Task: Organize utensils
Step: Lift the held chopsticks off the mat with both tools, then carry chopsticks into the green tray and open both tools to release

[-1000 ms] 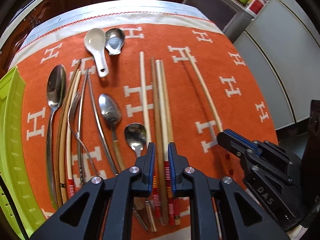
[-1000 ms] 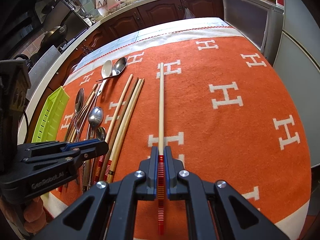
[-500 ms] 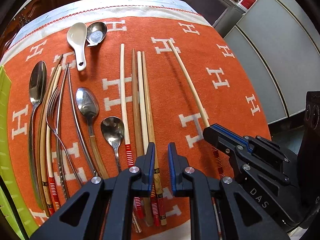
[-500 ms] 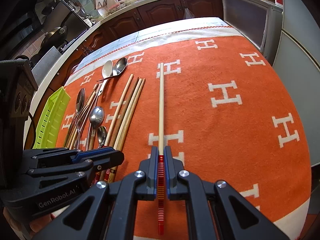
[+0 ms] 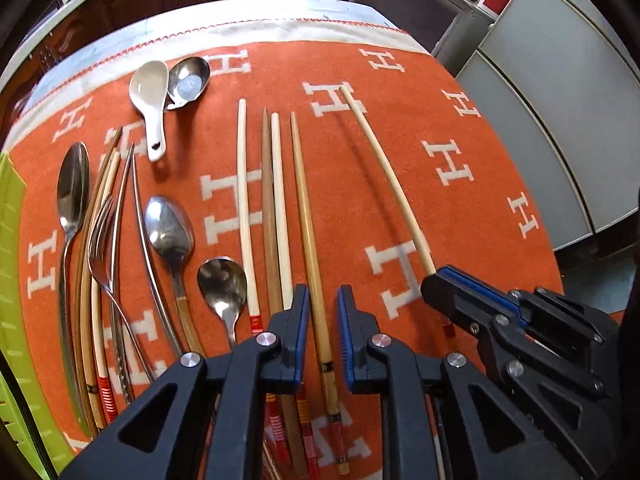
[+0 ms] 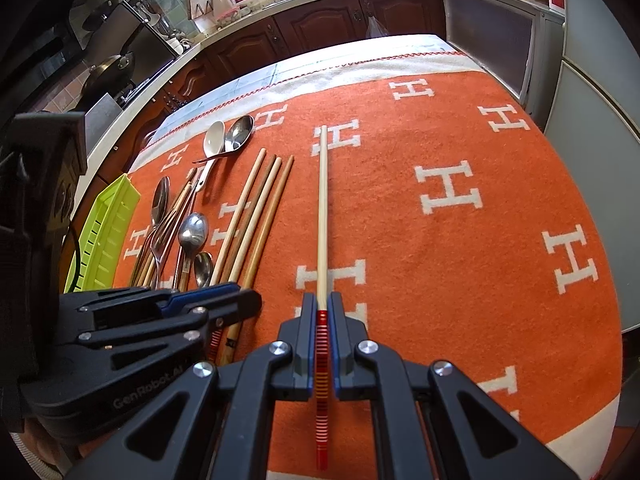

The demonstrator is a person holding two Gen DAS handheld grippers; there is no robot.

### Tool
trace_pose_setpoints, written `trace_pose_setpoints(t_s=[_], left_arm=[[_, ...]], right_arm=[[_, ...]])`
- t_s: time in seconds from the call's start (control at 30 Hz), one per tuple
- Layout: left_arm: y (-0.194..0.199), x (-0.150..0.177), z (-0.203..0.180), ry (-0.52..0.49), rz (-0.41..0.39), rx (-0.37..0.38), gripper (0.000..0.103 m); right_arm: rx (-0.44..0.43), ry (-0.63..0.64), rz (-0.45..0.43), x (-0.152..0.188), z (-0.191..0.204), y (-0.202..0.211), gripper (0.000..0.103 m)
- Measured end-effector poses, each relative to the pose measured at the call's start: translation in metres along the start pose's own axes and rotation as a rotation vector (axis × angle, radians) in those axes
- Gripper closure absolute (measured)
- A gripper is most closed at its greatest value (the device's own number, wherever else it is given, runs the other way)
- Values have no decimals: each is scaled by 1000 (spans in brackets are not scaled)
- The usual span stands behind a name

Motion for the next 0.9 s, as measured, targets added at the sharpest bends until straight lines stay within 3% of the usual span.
trace_pose_setpoints(t_s=[0.1,0.17,0.33,0.53,0.7,0.9], left_arm=[[-2,-1,-9,-61,-12,-71,91],[-1,0,-11,-88,-30,-111,97],[12,3,-4,-53,-62,-77,99],[64,11,11,-22,-143,-76,99],[125,31,56,69,-231,-115,99],[173,63,132,205,-276,-227,99]], right_arm=[[-1,-1,2,1,1,1,97],[5,-1,-3,0,0,2,97],[-9,-2,-13,0,3,10,97],[-31,17,-36,0,22,26,97],[-56,69,-44,2,50,38,98],[-166,157,17,9,117,38,98]])
Point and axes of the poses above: each gripper's, at about its wrist camera, not at the fingertips, and y roughly against the way its jaws point, z to its left, x to its underside, the point moved 7 cm from there along -y, roughly the way its jaws point, and after that the axes turned 10 degrees about -y, right-handed, at the moved point
